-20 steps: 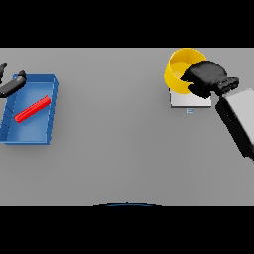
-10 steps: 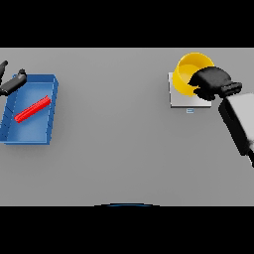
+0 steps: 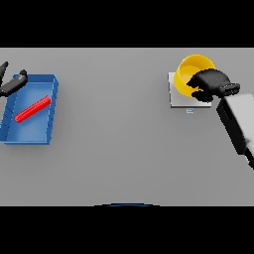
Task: Pick up the red beaker and tilt it to pour out 1 green nut into yellow bowl. Pick up the yellow bowl and place it on the metallic measuring scale.
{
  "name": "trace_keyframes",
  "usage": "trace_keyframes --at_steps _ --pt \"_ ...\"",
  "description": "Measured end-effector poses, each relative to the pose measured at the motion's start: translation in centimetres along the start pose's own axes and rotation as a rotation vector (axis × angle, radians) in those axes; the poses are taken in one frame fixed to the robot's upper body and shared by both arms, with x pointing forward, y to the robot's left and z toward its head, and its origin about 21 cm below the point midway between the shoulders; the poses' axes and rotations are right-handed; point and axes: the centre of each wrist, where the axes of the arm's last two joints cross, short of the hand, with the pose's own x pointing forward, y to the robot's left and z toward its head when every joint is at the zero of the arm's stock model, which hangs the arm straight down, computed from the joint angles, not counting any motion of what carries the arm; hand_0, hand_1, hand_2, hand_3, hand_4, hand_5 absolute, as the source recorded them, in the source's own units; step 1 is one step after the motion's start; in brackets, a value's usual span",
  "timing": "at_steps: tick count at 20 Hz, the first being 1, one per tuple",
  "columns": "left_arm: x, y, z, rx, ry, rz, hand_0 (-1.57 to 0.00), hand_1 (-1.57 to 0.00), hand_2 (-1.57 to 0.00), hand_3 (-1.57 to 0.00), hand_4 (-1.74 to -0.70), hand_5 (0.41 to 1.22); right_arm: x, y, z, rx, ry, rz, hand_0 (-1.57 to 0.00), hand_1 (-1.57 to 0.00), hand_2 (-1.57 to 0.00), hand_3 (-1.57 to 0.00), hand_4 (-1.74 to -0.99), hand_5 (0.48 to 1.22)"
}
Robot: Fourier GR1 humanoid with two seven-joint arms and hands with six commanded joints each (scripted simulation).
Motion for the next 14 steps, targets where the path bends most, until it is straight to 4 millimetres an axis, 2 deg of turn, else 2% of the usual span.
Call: trace_keyframes --at_steps 3,6,9,12,14 --pt "-0.15 -0.18 -0.16 0.0 -0.004 0.01 0.0 0.0 0.0 0.0 -0.84 0.764 0.14 -0.18 -0.06 0.014 0.003 -0.059 -0.76 -0.67 -0.58 -0.48 -1.513 0.923" --pt "-0.19 -0.11 -0.1 -0.005 -0.003 0.017 0.0 0.0 0.0 0.0 -0.83 0.754 -0.07 0.33 -0.12 0.029 0.01 -0.091 -0.39 -0.38 -0.3 -0.26 -1.476 0.847" --pt "-0.01 0.03 0.04 -0.003 -0.011 0.012 0.0 0.0 0.0 0.0 -0.83 0.752 -0.54 0.15 0.26 0.038 0.002 -0.071 -0.2 -0.19 -0.15 -0.13 -1.435 0.817" --pt "-0.23 -0.02 -0.06 0.0 0.002 0.008 0.0 0.0 0.0 0.0 -0.83 0.759 0.11 -0.08 -0.08 0.059 0.017 -0.052 -0.1 -0.1 -0.08 -0.07 -1.401 0.798" --pt "0.22 -0.09 0.16 0.008 -0.011 0.006 0.0 0.0 0.0 0.0 -0.83 0.76 -0.23 0.08 0.09 0.074 0.022 -0.05 -0.06 -0.06 -0.05 -0.04 -1.39 0.779"
